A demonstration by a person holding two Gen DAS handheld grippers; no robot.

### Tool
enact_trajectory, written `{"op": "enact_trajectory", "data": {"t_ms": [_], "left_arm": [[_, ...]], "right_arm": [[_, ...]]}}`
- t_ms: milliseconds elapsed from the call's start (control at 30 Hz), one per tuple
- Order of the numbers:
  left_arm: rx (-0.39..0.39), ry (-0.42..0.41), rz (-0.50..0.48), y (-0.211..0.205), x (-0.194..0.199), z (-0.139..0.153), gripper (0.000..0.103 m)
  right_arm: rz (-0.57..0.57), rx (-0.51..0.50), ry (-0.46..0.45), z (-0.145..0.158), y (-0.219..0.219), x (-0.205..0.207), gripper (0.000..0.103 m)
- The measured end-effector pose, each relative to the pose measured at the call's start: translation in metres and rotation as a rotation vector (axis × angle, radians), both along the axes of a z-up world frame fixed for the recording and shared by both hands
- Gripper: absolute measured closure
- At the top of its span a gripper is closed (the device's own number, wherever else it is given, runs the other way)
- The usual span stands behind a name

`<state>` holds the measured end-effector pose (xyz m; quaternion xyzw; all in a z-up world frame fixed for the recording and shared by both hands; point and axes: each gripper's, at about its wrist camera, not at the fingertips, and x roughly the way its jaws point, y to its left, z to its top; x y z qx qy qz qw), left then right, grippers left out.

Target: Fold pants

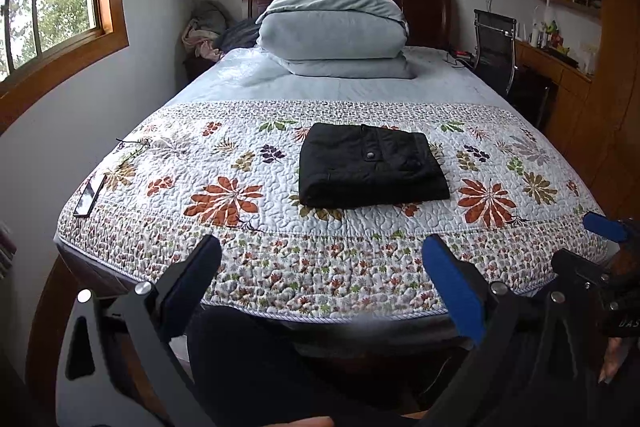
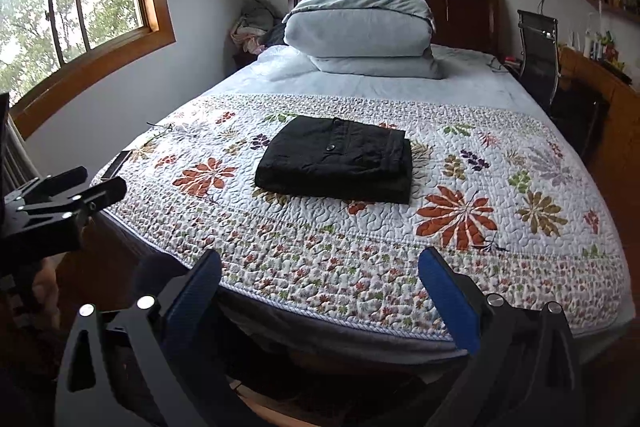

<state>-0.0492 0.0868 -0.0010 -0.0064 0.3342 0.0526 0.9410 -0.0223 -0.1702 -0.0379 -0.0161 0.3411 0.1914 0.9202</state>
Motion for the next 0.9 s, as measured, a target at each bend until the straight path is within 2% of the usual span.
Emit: {"op": "enact_trajectory", "data": {"t_ms": [467,900], "left_arm": [[-0.007,-0.019,-0.014,-0.011,0.001,-0.001,0.003],[-0.016,0.006,-0.051,-0.019,0.005,-0.018,0.003]], "right_arm": [[-0.030,0.036,-0.040,0.008,-0.014,-0.008,0.004],[-0.036,-0.025,-0.059,0.008,-0.007,-0.006,0.004]]}}
